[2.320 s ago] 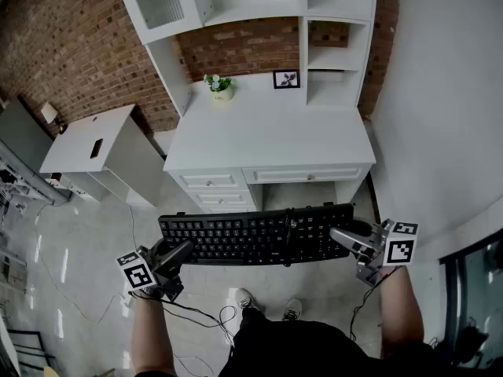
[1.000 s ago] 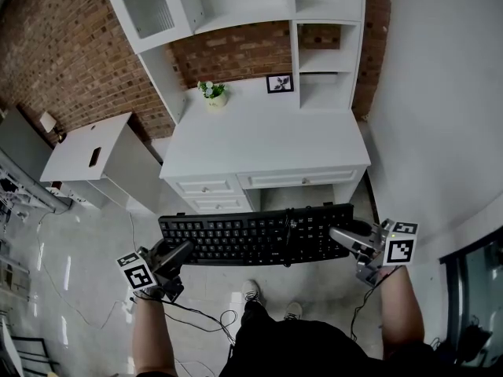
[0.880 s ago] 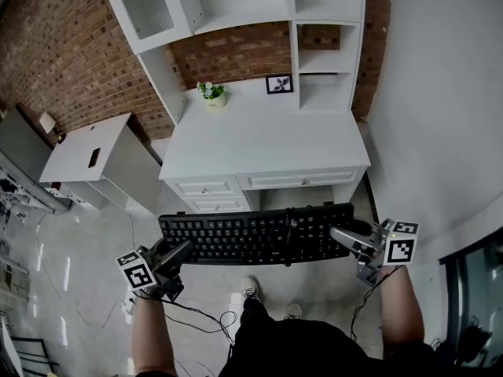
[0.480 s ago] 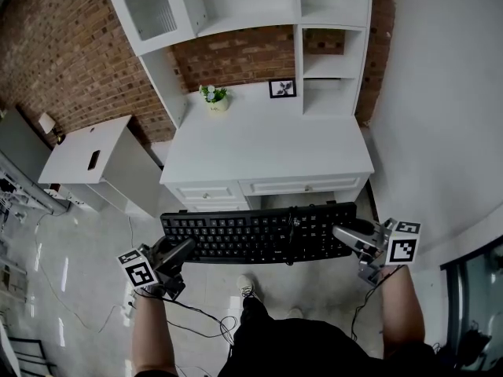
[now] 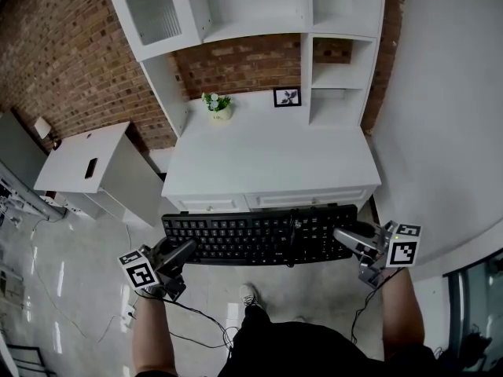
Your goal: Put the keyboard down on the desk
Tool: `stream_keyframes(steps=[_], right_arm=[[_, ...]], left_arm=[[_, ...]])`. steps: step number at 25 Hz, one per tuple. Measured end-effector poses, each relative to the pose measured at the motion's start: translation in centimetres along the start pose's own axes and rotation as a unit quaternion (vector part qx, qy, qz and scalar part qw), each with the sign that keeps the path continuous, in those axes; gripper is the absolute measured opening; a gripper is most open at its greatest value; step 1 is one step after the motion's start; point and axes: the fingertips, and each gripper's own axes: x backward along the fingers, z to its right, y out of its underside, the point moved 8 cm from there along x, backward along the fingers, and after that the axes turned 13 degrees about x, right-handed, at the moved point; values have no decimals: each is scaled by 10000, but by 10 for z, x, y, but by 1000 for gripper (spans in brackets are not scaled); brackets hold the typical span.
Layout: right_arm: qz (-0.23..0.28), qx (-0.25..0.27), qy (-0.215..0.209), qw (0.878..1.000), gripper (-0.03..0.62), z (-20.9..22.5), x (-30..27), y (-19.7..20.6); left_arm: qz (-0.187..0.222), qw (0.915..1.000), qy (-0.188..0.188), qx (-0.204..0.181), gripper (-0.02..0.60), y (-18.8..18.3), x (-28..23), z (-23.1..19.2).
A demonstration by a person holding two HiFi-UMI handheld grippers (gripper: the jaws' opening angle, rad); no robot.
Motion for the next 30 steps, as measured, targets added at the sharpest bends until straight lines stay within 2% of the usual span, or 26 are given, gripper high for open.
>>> stream_keyframes(steps=[16, 30], right_arm=[[-96, -196, 322, 9992, 155, 55, -116, -4], [-249, -229, 550, 9979, 155, 66, -215, -22]], left_arm=[[-184, 9994, 113, 252, 267, -78, -15, -122], [-263, 9985, 254, 401, 267, -152, 1, -201]])
